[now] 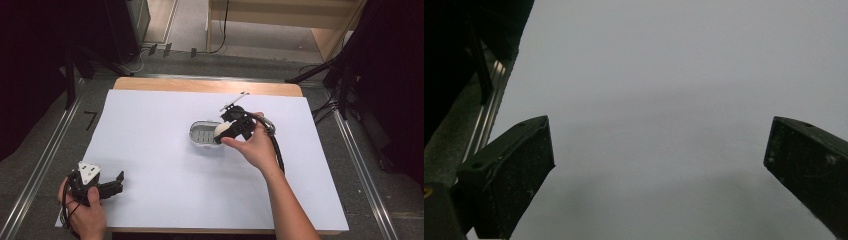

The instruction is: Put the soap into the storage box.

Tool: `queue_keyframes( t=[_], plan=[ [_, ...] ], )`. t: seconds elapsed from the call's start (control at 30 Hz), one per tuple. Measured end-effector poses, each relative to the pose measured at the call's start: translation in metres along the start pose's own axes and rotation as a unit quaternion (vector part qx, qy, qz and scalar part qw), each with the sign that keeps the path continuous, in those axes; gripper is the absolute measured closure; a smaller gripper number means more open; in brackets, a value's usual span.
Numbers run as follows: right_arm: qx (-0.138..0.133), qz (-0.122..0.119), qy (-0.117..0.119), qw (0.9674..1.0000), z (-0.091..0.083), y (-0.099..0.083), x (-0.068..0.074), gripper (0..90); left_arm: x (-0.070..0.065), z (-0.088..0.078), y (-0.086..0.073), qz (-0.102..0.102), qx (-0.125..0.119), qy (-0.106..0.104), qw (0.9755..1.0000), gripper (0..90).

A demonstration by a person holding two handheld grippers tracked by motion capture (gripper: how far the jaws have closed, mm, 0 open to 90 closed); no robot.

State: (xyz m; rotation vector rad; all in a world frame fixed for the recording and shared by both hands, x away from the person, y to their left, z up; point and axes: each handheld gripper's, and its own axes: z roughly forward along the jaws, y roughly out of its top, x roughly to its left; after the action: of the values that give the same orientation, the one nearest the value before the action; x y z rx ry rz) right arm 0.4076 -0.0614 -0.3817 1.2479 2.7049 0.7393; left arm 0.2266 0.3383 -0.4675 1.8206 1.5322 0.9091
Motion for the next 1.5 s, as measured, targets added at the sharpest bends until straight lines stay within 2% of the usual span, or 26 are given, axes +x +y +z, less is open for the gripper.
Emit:
queue_keyframes(
  t=[0.5, 1.1, 1.5],
  plan=[
    [0.001, -0.003, 0.005, 1.0, 0.011, 0.018, 0.008, 24.8, 0.0, 0.0, 0.0, 0.001, -0.001, -0.001, 1.0, 0.1],
    [0.002, -0.004, 0.008, 1.0, 0.024, 0.029, 0.018, 24.8, 0.0, 0.001, 0.0, 0.0, 0.0, -0.002, 1.0, 0.1],
    [-0.003, 0.003, -0.001, 1.0, 0.032, 0.033, 0.021, 24.8, 0.0, 0.001, 0.0, -0.001, 0.001, -0.002, 1.0, 0.1]
  ],
)
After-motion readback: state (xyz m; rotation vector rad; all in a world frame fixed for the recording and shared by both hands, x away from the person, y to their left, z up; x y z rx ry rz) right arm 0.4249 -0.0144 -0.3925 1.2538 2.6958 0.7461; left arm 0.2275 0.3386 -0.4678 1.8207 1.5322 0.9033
